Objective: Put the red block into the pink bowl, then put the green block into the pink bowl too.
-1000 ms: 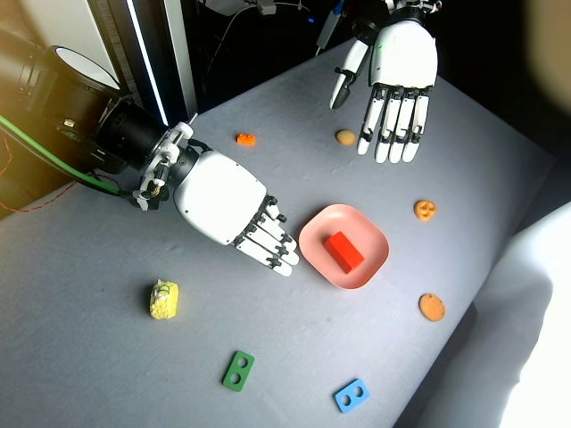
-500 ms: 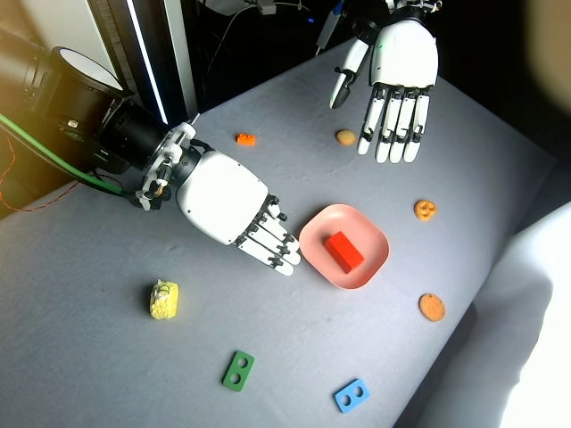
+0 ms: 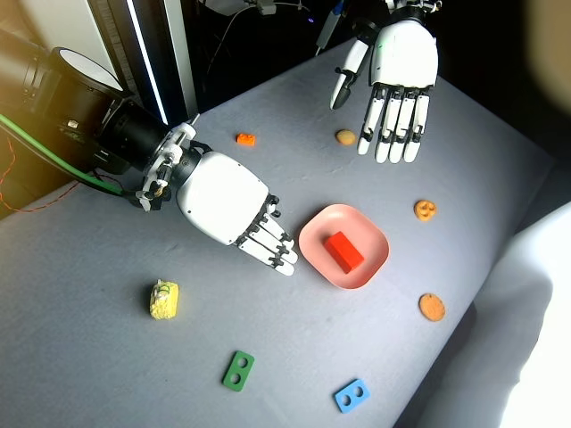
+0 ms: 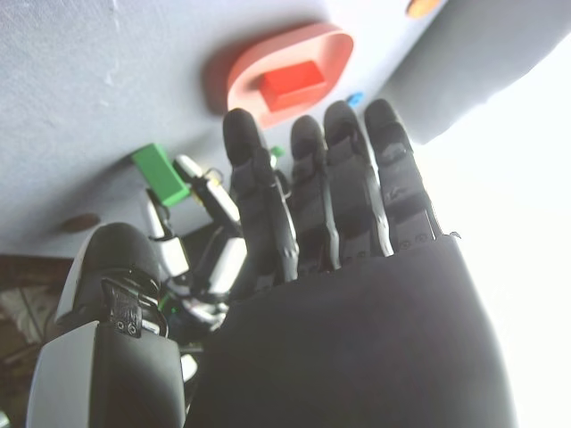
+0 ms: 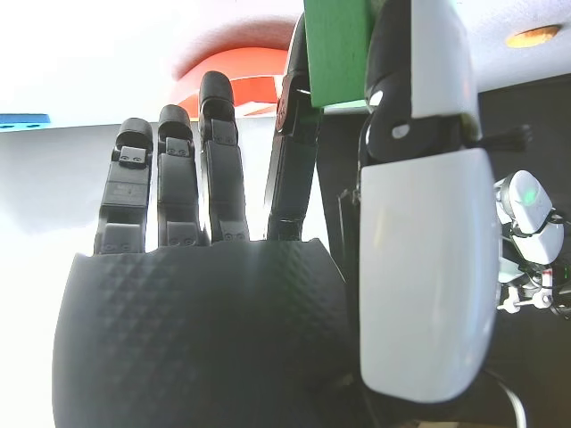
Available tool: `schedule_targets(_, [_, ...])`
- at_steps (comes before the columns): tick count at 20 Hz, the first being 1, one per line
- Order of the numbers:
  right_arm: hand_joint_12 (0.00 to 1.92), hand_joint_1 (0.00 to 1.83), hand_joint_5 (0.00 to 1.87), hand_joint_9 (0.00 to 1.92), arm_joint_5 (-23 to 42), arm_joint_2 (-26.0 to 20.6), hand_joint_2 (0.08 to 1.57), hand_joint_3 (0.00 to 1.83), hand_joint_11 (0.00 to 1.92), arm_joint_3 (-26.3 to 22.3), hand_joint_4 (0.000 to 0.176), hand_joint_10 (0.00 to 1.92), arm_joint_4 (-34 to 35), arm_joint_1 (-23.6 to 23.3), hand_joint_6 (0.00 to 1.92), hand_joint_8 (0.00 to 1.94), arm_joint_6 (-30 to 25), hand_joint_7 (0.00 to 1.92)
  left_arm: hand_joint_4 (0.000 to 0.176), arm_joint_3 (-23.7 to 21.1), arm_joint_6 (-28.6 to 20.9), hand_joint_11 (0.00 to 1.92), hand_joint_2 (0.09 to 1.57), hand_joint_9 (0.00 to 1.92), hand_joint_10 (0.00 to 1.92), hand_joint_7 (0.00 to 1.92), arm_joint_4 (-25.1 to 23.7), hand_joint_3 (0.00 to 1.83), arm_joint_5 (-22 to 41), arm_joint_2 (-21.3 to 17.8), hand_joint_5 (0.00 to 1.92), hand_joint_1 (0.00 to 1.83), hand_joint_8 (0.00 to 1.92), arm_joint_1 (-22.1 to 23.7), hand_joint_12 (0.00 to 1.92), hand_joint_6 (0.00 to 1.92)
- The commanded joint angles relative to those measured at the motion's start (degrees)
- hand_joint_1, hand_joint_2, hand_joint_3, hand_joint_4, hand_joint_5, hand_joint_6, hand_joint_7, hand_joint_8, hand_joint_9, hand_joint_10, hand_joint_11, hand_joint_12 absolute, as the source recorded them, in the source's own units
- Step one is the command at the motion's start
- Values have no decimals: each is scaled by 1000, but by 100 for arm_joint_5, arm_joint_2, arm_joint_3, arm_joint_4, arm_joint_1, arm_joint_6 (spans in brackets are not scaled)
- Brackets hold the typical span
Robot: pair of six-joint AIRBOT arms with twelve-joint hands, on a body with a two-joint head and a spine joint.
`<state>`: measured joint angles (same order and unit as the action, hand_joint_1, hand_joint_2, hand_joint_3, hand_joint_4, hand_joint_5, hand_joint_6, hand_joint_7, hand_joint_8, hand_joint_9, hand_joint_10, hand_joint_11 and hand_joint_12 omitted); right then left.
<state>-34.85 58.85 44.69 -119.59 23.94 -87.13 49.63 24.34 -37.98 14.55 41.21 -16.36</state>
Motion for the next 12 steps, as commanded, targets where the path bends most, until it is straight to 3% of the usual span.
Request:
schedule_targets(1, [2, 1093, 1186, 137, -348, -40, 1022, 0, 1, 4, 157, 2, -255, -25, 636, 0, -24, 364, 0, 34, -7, 0, 1219, 222, 0, 302, 64, 1, 437, -64, 646, 203, 1, 73, 356, 0])
schedule_targets(3, [0, 1088, 1185, 140, -283, -45, 1022, 0, 0, 4, 174, 5, -441, -96, 638, 4, -25, 362, 0, 30, -7, 0, 1217, 236, 7, 321, 64, 0, 437, -64, 650, 223, 8, 73, 343, 5])
schedule_targets(6, [0, 1089, 1189, 143, -178, -92, 1021, 0, 0, 3, 176, 6, -596, -338, 631, 5, -30, 367, 0, 27, -8, 0, 1215, 237, 7, 322, 65, 0, 437, -63, 652, 229, 8, 74, 342, 6])
schedule_targets(7, [0, 1094, 1187, 129, -178, -106, 1022, 0, 0, 3, 152, 2, -642, -397, 632, 6, -30, 379, 0, 28, -8, 0, 1219, 207, 1, 290, 68, 0, 437, -63, 647, 220, 1, 74, 344, 3])
schedule_targets(8, [0, 1092, 1172, 117, -178, -116, 1028, 1, 0, 4, 144, 0, -683, -461, 658, 0, -30, 365, 0, 28, -8, 0, 1230, 212, 4, 309, 72, 3, 437, -63, 632, 182, 7, 78, 319, 0])
schedule_targets(9, [0, 1100, 1168, 128, -178, -126, 1030, 1, 0, 4, 113, 3, -746, -526, 665, 11, -29, 408, 0, 26, -8, 0, 1214, 243, 7, 326, 72, 0, 437, -63, 653, 229, 4, 82, 391, 4])
schedule_targets(10, [0, 1086, 1171, 131, -173, -138, 1028, 0, 0, 4, 163, 4, -851, -606, 659, 7, -29, 411, 0, 20, -8, 0, 1220, 260, 9, 342, 75, 2, 437, -62, 664, 217, 5, 89, 430, 5])
schedule_targets(12, [0, 1099, 1188, 139, -173, -155, 1023, 1, 0, 18, 131, 1, -966, -715, 631, 0, -29, 387, 0, 13, -8, 0, 1216, 255, 3, 342, 75, 0, 436, -61, 654, 194, 2, 102, 416, 1])
